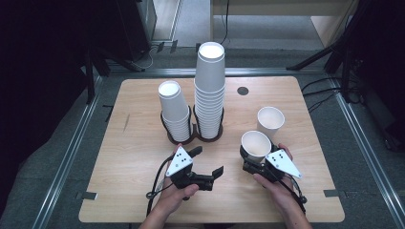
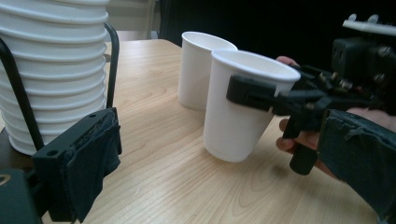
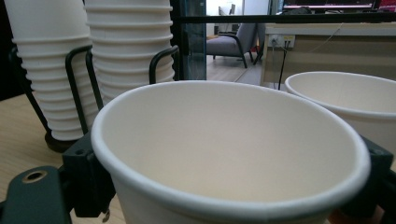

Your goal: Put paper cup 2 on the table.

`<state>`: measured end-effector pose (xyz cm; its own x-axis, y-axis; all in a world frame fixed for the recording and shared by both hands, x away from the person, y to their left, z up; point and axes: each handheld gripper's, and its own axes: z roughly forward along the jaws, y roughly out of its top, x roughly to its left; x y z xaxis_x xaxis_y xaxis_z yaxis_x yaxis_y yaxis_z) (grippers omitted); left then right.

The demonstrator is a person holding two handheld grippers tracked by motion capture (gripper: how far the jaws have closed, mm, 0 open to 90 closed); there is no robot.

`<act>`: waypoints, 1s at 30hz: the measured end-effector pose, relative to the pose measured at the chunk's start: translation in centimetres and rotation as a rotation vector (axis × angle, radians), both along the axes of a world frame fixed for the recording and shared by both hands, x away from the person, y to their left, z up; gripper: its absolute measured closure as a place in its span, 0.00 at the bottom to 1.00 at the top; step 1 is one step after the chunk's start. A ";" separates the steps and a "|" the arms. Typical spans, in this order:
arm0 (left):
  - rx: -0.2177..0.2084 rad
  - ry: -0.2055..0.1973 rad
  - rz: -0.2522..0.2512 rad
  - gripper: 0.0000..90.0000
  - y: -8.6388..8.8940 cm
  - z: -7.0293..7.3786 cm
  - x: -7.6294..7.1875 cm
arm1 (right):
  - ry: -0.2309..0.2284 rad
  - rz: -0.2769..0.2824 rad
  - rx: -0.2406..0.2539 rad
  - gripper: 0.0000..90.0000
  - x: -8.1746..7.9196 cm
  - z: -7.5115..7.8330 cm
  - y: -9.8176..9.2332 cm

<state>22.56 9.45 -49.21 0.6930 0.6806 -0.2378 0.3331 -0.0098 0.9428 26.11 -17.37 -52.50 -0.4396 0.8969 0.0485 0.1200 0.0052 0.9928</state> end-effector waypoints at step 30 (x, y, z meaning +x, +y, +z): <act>0.019 0.012 0.025 0.00 0.6 -0.2 0.0 | 0.087 -0.019 -0.155 0.00 0.4 -1.2 0.0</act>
<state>22.53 10.03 -49.39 0.6729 0.7022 -0.2326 0.3447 -0.0194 0.9385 26.52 -17.35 -53.70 -0.4222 0.9049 -0.0537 0.2069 0.1538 0.9662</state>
